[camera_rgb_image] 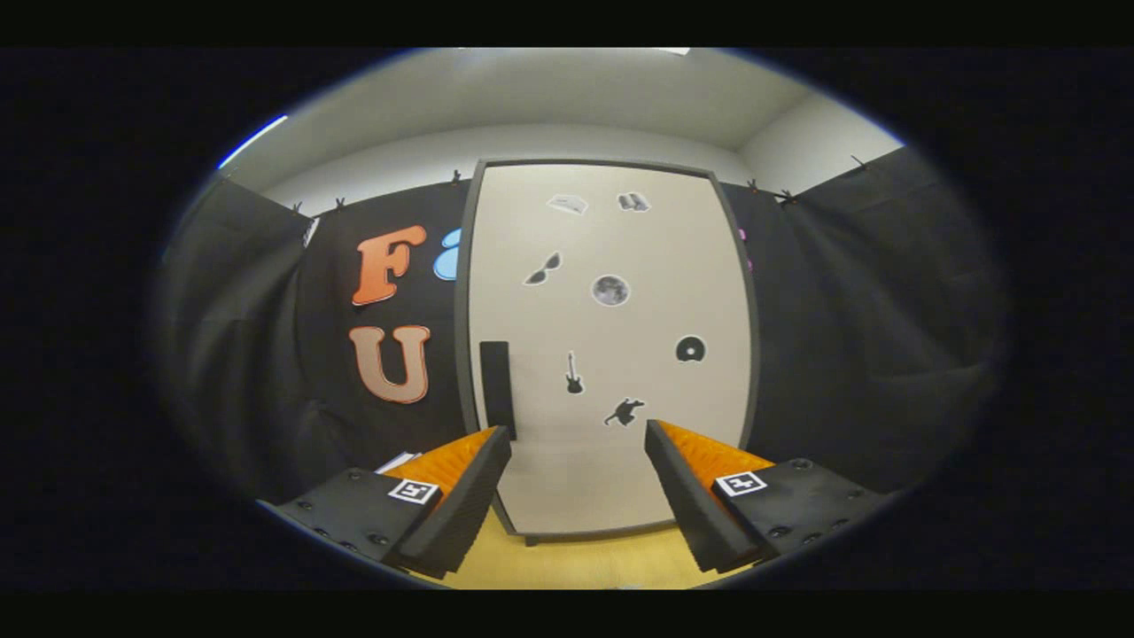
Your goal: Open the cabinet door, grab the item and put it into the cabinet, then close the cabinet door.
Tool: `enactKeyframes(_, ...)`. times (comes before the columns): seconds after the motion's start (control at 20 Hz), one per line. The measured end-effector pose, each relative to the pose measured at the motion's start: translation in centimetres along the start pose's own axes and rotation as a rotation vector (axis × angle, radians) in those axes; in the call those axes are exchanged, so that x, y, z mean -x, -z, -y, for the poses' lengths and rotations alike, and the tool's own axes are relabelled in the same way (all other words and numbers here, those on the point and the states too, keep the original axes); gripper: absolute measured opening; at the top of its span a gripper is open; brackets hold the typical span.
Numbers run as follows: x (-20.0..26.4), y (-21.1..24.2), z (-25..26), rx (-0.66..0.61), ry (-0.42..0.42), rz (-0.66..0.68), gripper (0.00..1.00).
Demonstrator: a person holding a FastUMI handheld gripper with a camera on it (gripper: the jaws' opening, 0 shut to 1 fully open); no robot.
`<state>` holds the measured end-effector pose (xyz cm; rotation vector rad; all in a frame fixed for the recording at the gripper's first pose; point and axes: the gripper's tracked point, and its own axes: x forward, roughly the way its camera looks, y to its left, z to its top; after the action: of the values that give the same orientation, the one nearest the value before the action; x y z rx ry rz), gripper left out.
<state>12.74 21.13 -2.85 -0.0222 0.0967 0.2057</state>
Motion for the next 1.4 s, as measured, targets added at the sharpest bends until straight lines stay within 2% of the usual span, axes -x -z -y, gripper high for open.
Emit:
enactKeyframes(0.25,-6.2,0.7,-3.9,0.024,-0.034,-0.042,0.96)
enactKeyframes(0.6,-11.1,2.1,-4.7,0.054,-0.016,-0.082,0.96)
enactKeyframes(0.8,-11.9,3.4,-5.0,0.036,-0.028,-0.124,0.76)
enactKeyframes(1.0,-12.2,3.6,-5.3,0.033,-0.031,-0.122,0.72)
enactKeyframes(1.05,-12.2,3.7,-5.3,0.037,-0.029,-0.125,0.57)
enactKeyframes(1.1,-12.1,3.8,-5.6,0.035,-0.035,-0.13,0.53)
enactKeyframes(1.2,-12.2,4.0,-5.0,0.039,-0.015,-0.143,0.57)
enactKeyframes(1.25,-12.0,3.9,-5.2,0.024,-0.012,-0.141,0.4)
enactKeyframes(1.4,-12.1,4.2,-5.0,0.01,-0.01,-0.151,0.36)
